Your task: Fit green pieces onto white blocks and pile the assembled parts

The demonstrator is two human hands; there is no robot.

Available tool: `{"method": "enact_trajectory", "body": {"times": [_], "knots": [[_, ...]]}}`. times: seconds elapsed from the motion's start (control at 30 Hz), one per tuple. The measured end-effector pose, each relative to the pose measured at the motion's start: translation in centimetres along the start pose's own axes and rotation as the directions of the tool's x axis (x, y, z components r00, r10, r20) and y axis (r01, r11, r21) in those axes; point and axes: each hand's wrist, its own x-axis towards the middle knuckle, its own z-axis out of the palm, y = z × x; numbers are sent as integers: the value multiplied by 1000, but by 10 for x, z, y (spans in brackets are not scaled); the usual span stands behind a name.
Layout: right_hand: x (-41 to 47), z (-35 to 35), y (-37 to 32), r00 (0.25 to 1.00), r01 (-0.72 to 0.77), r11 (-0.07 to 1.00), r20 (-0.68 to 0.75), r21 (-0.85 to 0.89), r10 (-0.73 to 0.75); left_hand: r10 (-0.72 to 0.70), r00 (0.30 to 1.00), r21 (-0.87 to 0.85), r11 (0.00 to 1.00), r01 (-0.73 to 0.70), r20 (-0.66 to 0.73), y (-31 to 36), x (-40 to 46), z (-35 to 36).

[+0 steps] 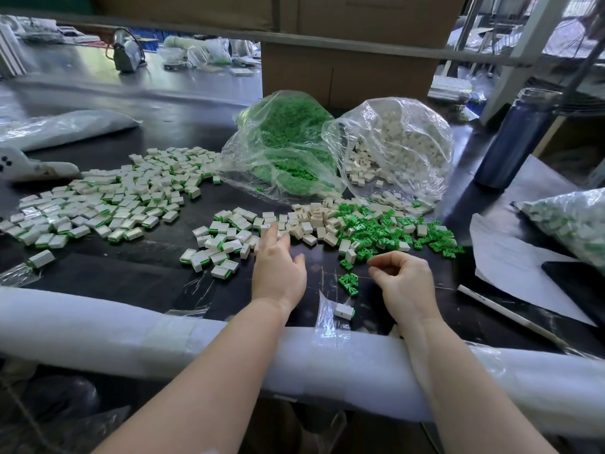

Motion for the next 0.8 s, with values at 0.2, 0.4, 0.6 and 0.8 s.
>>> {"method": "enact_trajectory", "body": {"times": [0.2,0.4,0.6,0.8], "knots": [[-3,2,-3,994,49,996,102,-81,-41,150,989,38,988,-149,-11,3,-5,1],[-3,4,-4,985,119,975,146,-190,-92,364,907,-118,931,-346,213,11,-11,3],[-1,2,-2,996,85,993,38,-76,-83,327,853,33,928,-371,408,12,-12,9],[-7,6,-7,976,188,974,91,125,-200,316,886,29,938,-346,339,8,-10,10]]}}
